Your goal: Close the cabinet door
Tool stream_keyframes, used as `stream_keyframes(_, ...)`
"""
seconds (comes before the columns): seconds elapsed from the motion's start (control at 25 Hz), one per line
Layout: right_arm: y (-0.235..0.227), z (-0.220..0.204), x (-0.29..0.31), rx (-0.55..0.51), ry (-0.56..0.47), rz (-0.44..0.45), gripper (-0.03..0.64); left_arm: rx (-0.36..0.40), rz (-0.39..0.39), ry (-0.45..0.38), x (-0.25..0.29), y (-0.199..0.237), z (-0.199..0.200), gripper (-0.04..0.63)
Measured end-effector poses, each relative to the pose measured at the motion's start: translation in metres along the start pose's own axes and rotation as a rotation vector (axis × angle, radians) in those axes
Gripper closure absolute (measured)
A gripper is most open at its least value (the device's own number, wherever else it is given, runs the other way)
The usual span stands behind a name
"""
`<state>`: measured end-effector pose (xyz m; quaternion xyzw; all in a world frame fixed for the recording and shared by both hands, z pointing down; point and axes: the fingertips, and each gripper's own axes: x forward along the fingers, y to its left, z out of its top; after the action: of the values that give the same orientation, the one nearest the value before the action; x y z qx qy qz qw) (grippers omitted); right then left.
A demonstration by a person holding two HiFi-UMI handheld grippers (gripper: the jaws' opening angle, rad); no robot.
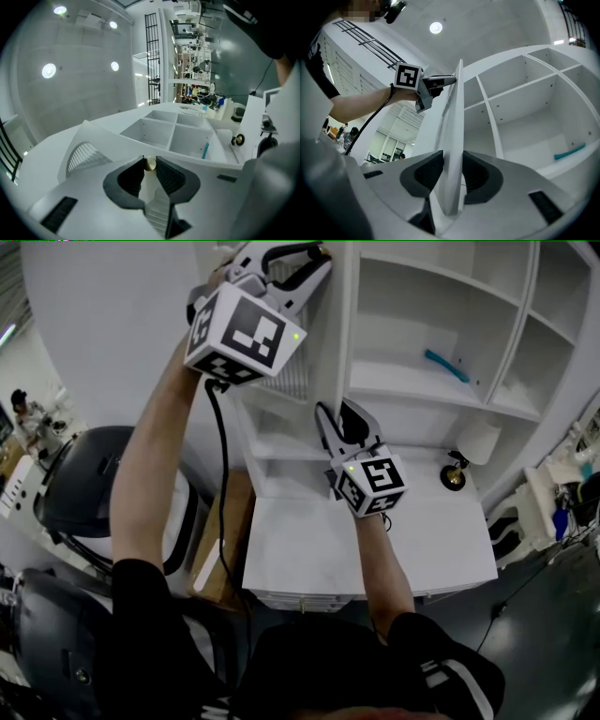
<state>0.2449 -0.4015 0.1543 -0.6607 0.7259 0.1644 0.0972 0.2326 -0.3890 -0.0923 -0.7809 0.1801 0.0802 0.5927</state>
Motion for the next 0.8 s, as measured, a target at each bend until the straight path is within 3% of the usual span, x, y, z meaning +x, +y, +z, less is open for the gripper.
stream_keyframes(0.16, -0.008, -0.003, 0.005, -0.001, 0.017, -0.022, 0.488, -0.105, -0.028, -0.008, 0.007, -0.001, -0.002, 0.506)
stream_keyframes(0.6, -0.032, -0.013, 0.019, -0.022, 0.042, -0.078, 0.454, -0.175, -0.043, 0.041, 0.031, -0.008, -0.014, 0.506)
stream_keyframes(0.8, -0.042, -0.014, 0.022, -0.106, 0.048, -0.158, 0.443, -0.33, -0.051, 0.025, 0.041, -0.007, -0.018, 0.506)
